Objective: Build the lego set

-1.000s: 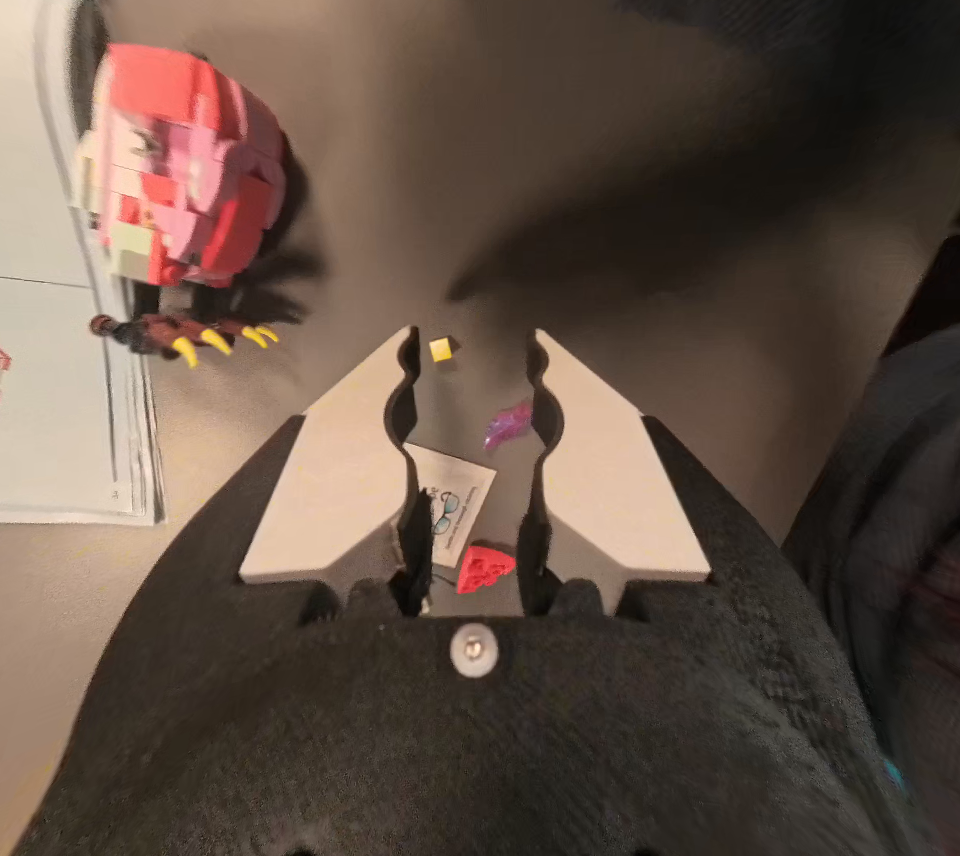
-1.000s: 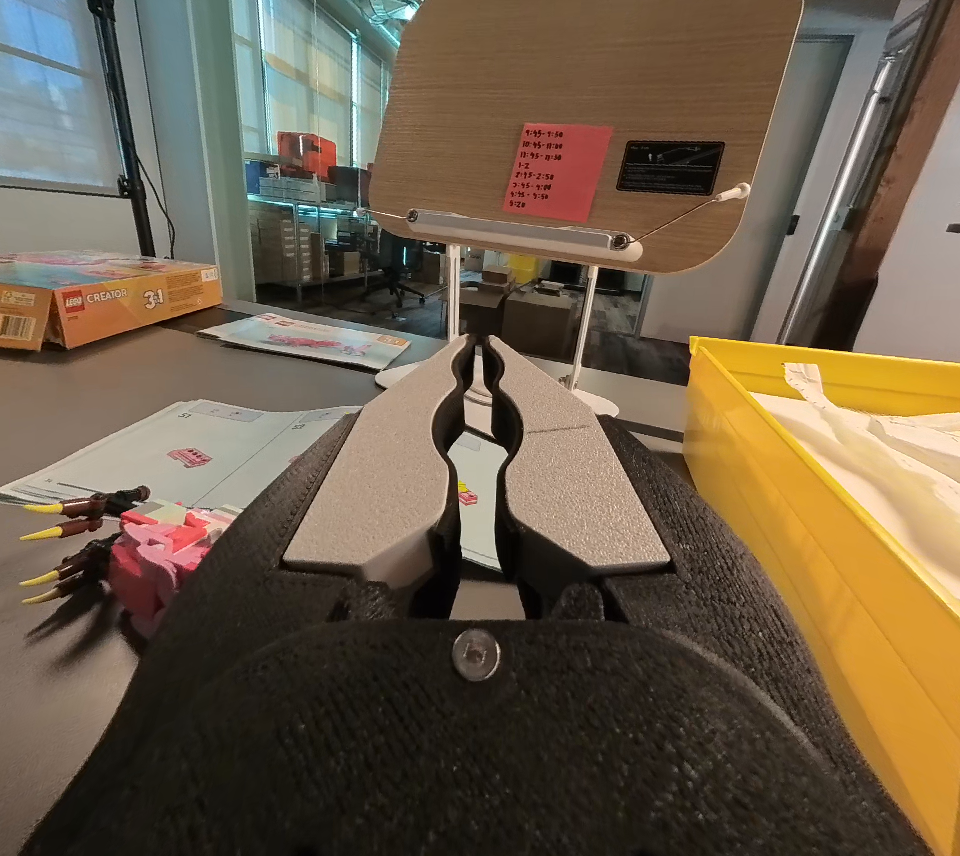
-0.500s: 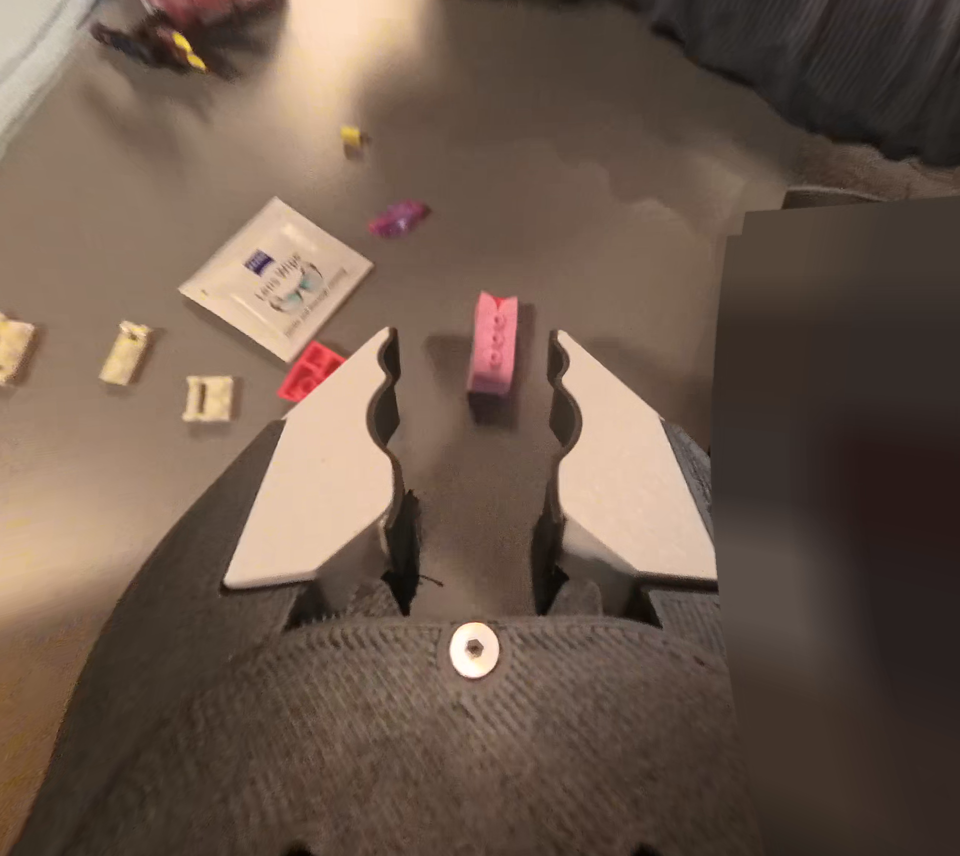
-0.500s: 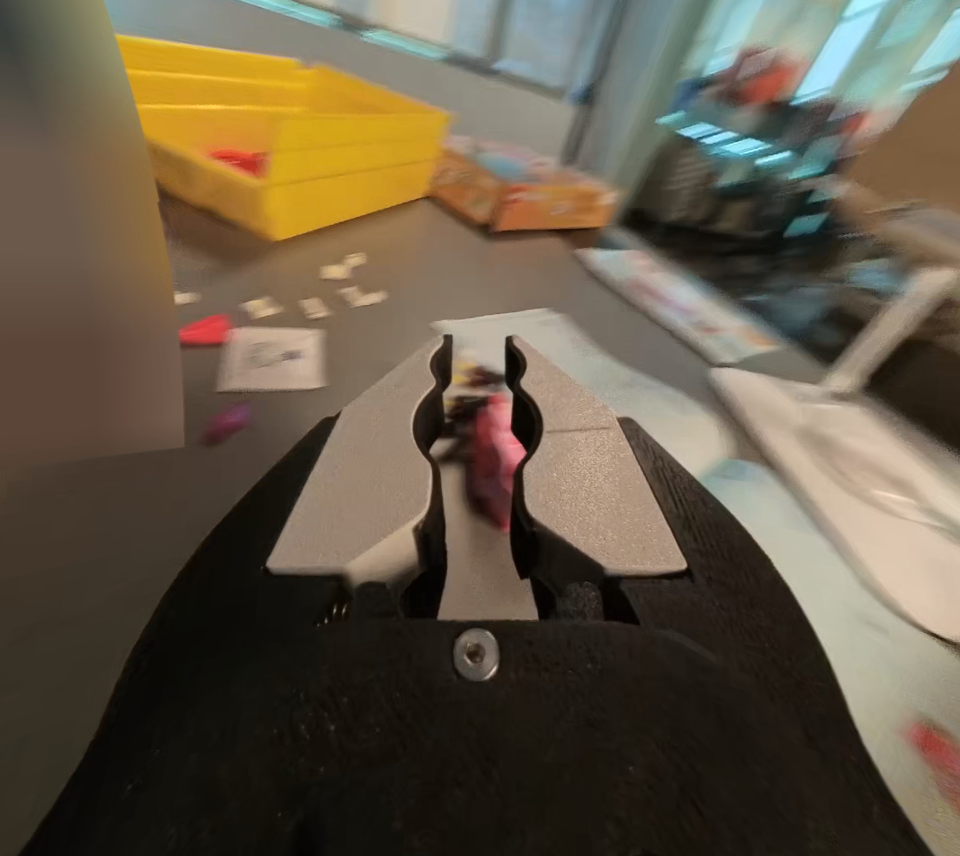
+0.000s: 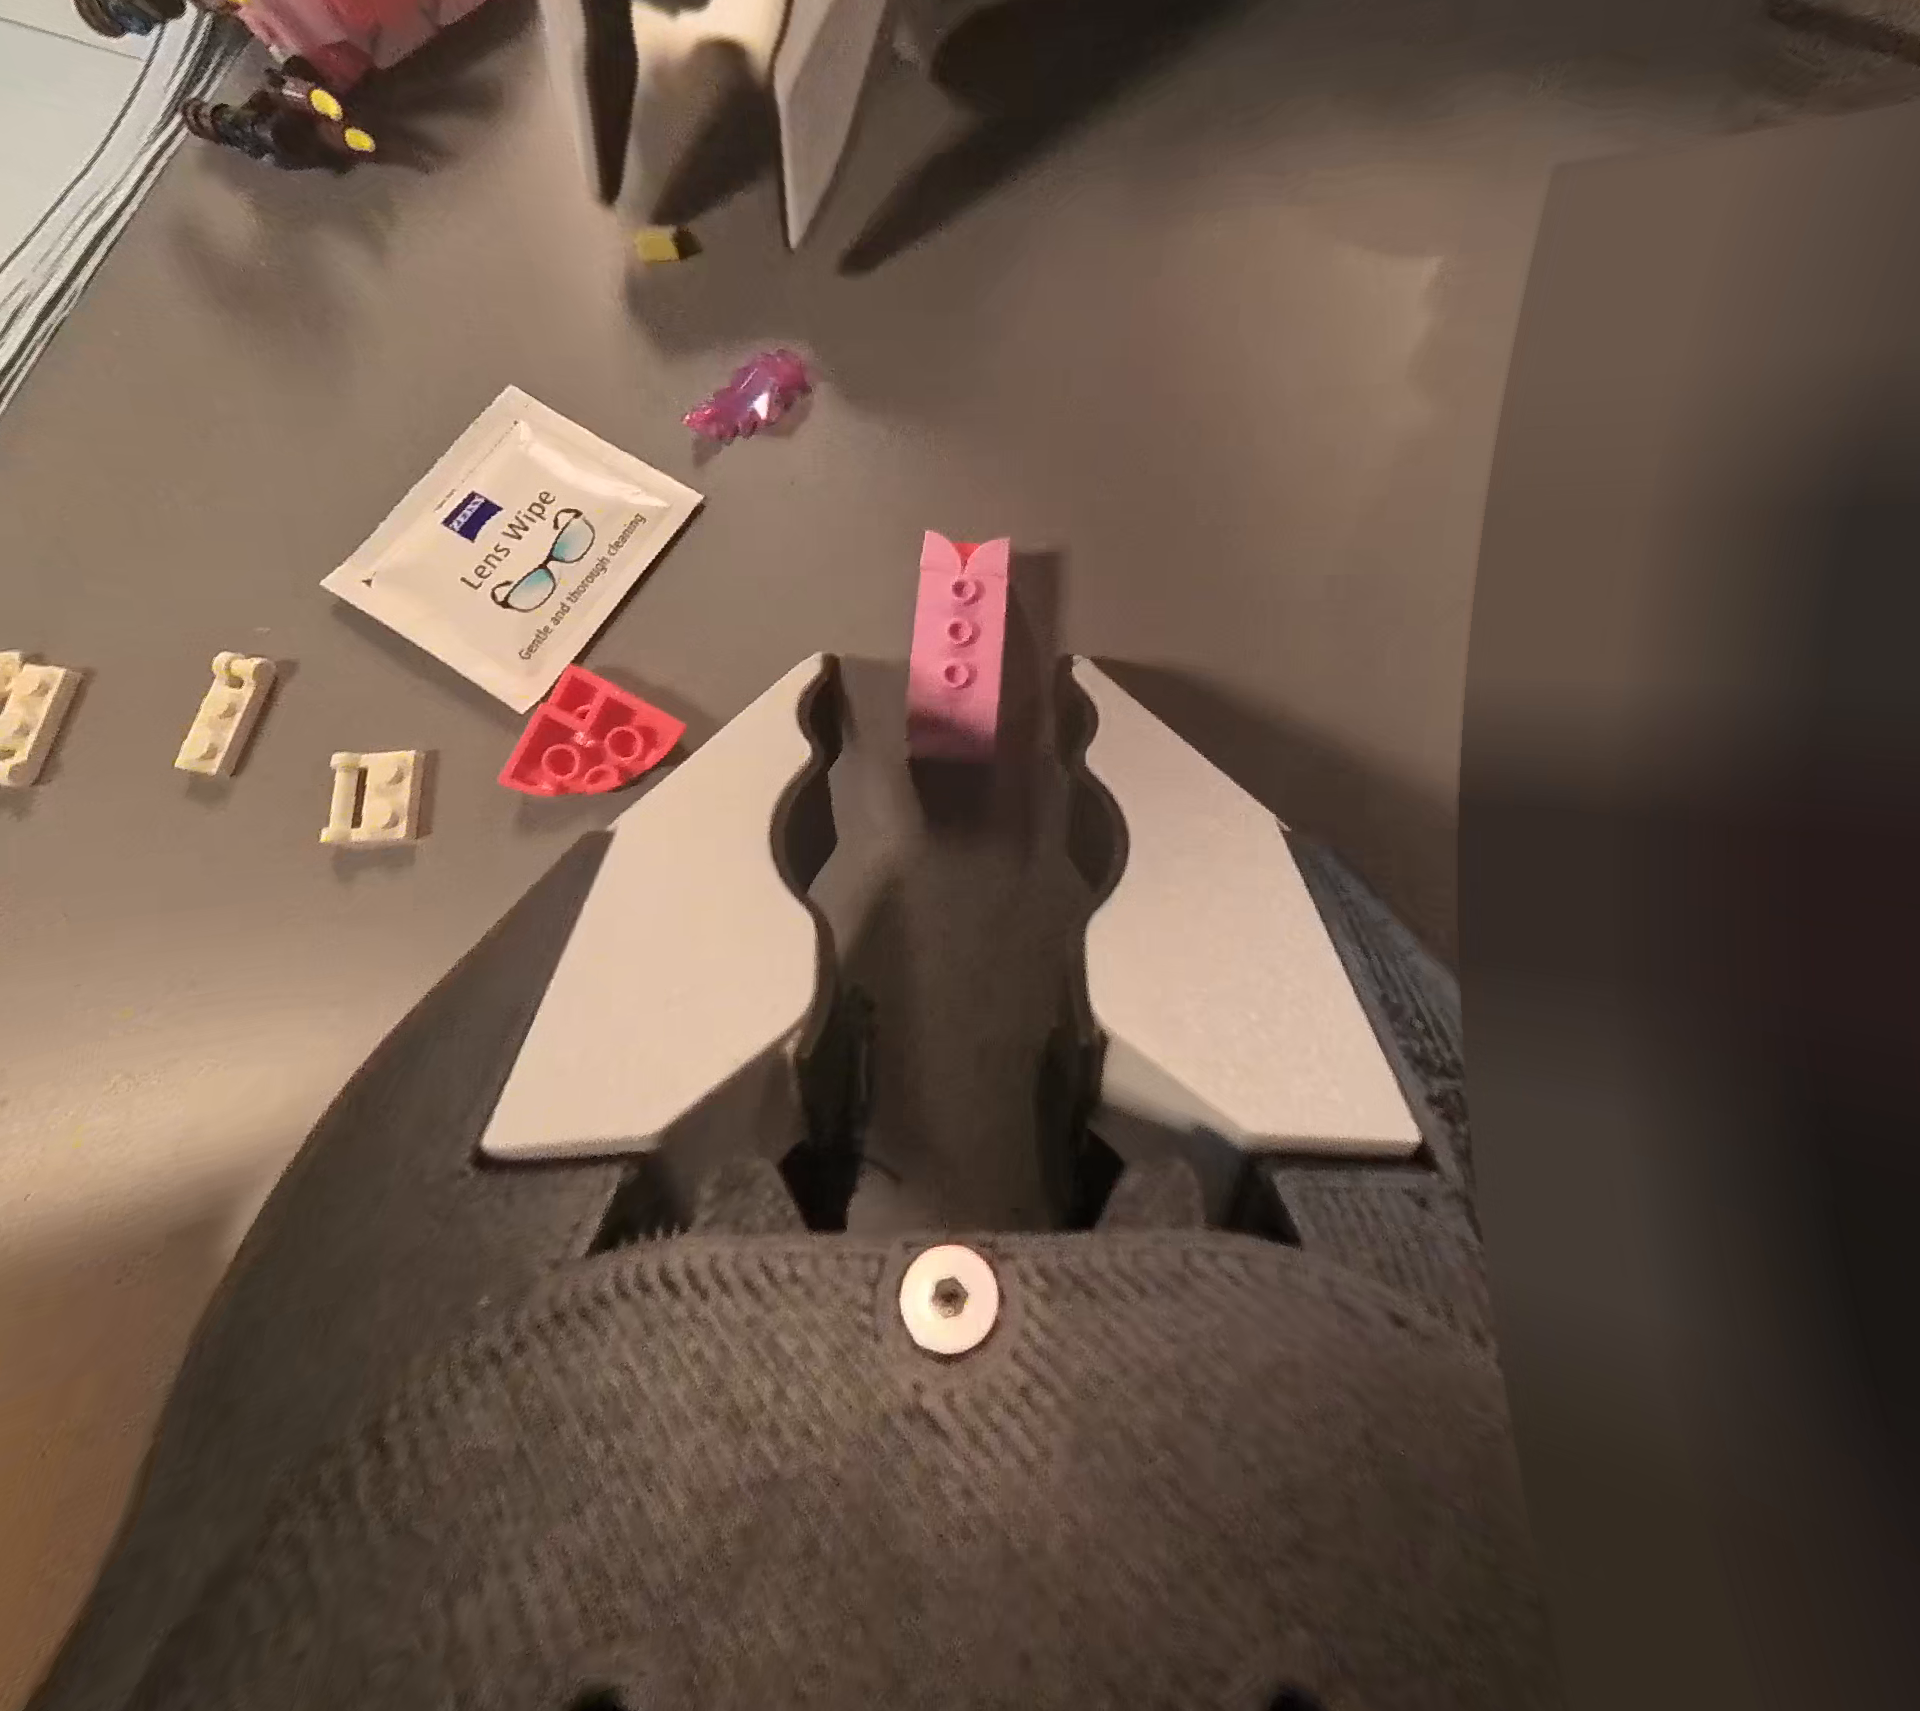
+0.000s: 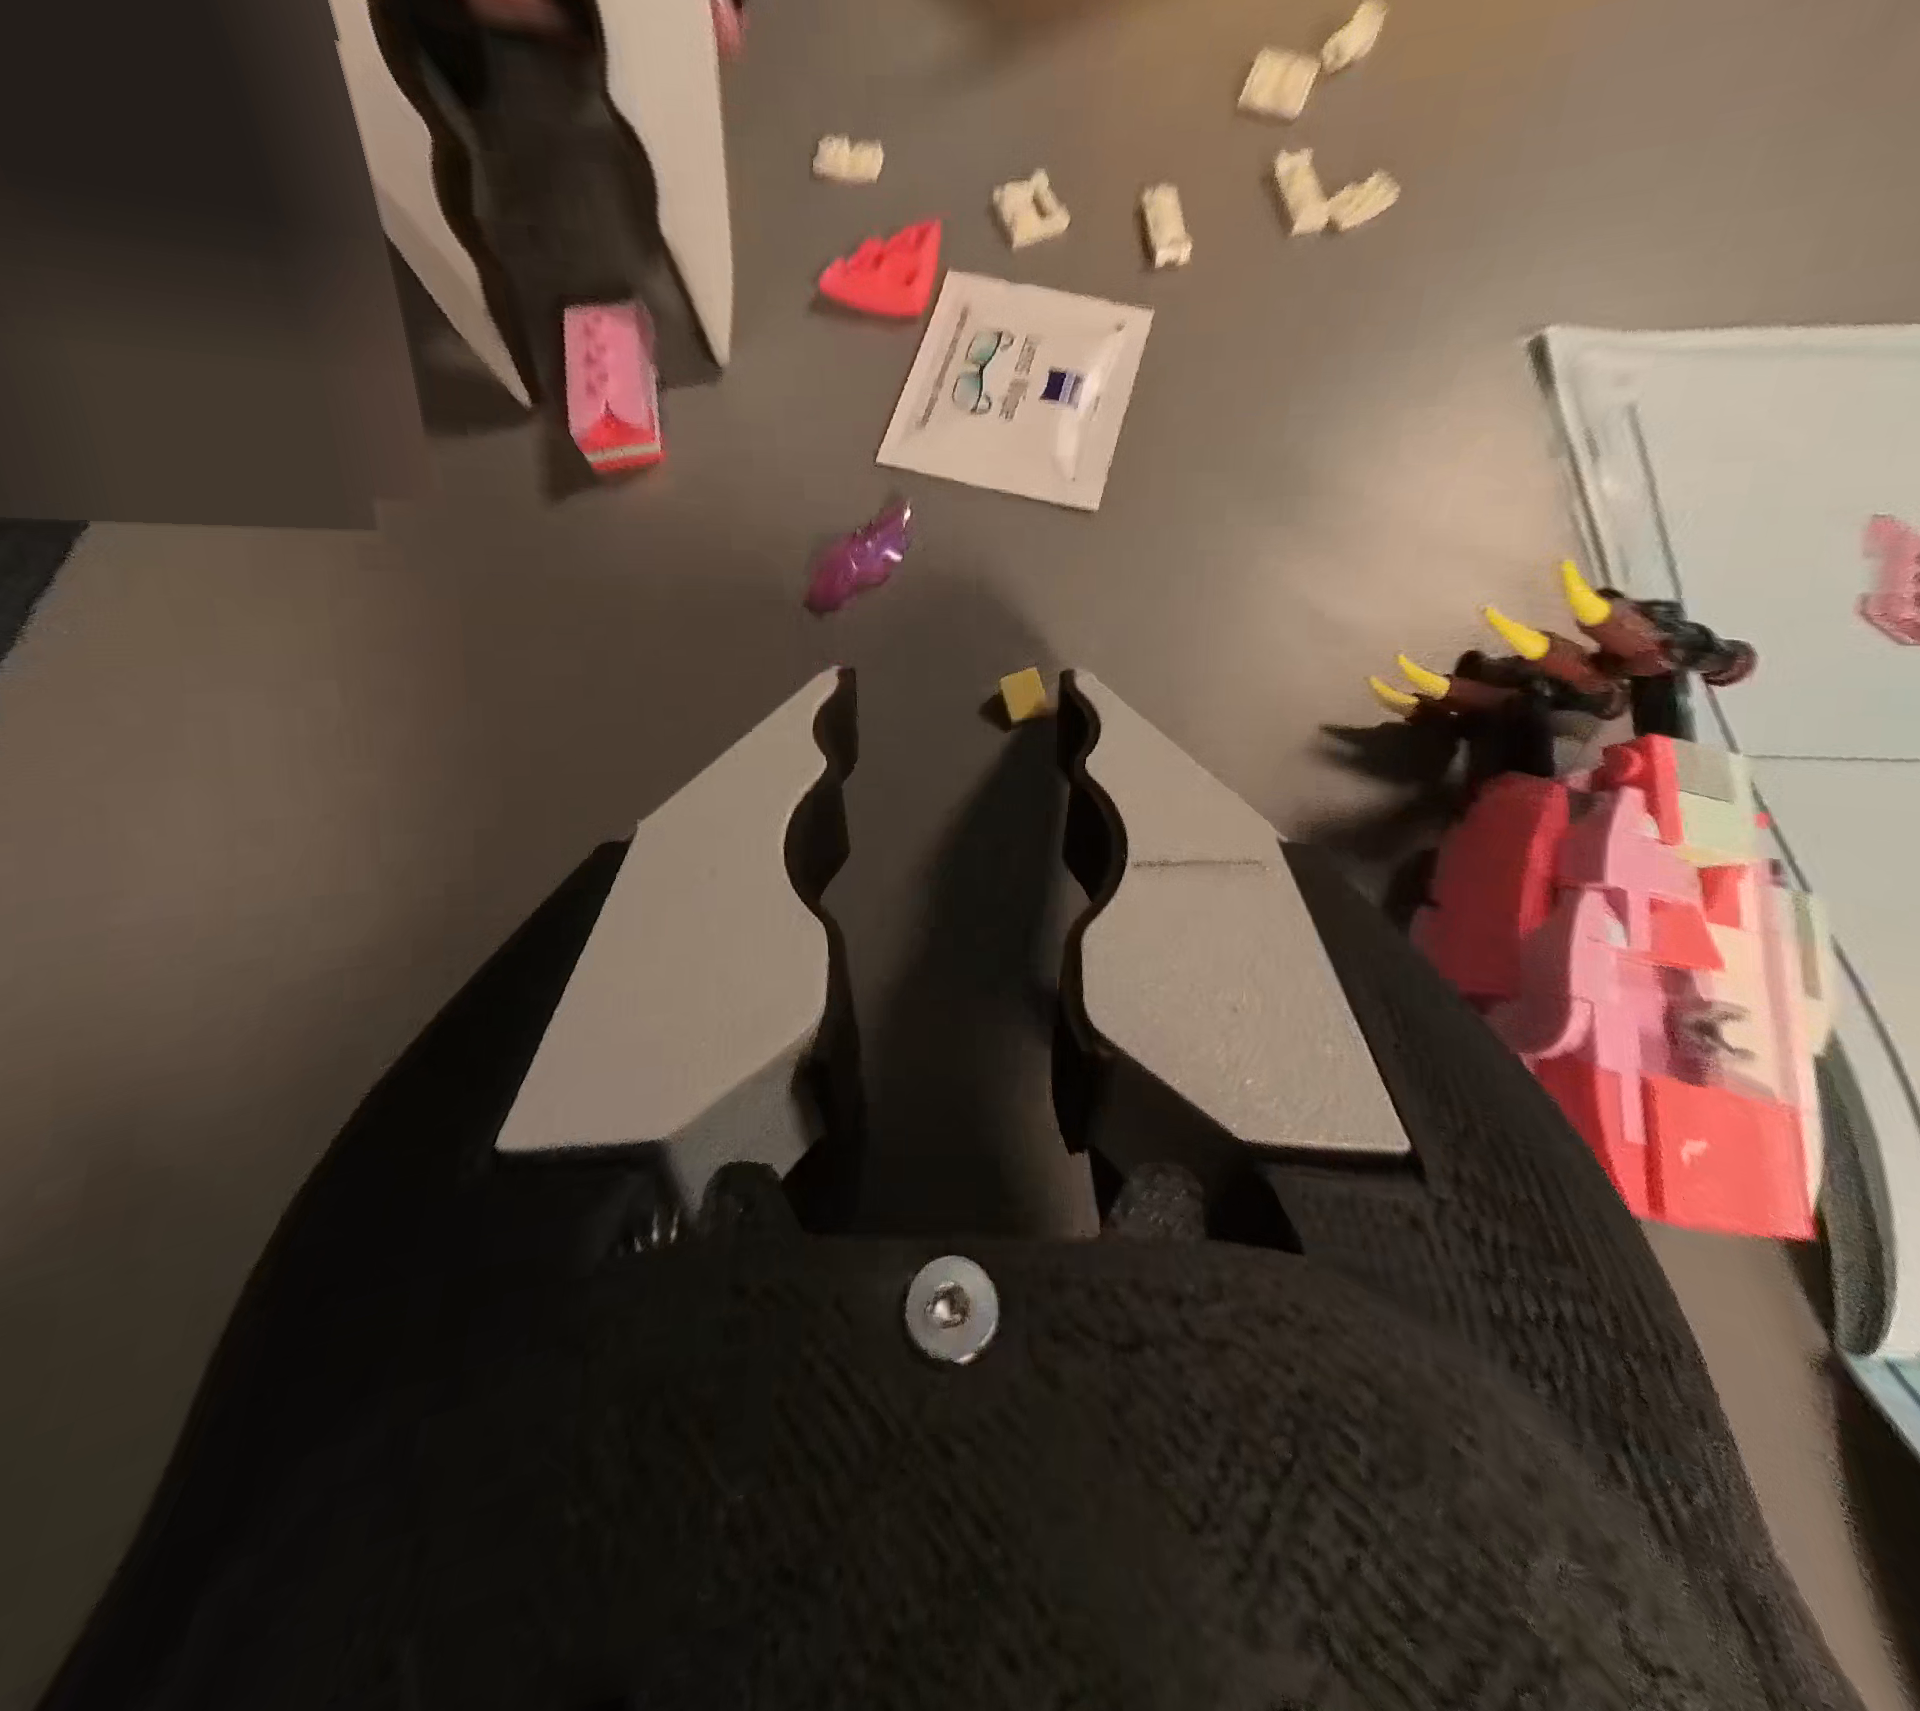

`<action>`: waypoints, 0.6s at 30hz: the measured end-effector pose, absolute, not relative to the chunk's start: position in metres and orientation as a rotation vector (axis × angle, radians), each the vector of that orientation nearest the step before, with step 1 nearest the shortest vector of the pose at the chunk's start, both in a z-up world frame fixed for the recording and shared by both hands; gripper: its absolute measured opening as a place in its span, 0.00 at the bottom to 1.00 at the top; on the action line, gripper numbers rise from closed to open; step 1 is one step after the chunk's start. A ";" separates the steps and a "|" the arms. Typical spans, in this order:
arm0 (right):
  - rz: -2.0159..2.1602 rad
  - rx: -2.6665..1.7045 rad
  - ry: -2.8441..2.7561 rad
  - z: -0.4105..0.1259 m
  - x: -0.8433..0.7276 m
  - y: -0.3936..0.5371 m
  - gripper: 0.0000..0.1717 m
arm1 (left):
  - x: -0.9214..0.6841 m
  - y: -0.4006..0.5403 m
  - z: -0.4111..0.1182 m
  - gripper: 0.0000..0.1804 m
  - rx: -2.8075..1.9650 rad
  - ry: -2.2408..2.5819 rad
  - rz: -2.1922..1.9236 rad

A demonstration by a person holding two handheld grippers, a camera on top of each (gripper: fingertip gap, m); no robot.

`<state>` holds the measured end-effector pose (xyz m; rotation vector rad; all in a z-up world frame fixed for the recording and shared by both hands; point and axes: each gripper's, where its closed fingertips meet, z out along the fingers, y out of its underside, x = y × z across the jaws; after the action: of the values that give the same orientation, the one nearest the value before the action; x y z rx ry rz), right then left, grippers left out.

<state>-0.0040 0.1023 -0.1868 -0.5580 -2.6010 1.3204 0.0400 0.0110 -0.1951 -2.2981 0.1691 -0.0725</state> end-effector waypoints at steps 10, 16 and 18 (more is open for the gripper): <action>1.309 -0.516 -2.685 -0.193 -0.010 0.106 0.08 | 0.036 0.014 -0.195 0.15 -2.286 0.116 -0.067; 1.324 -0.547 -2.669 -0.190 -0.005 0.101 0.04 | 0.037 0.014 -0.195 0.09 -2.284 0.130 -0.078; 1.412 -0.495 -2.661 -0.179 0.008 0.081 0.03 | 0.037 0.014 -0.195 0.09 -2.283 0.136 -0.070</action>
<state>0.0081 0.0806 -0.1789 -0.4949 -2.6610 1.4117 0.0373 0.0138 -0.1951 -2.2833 0.1361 -0.0703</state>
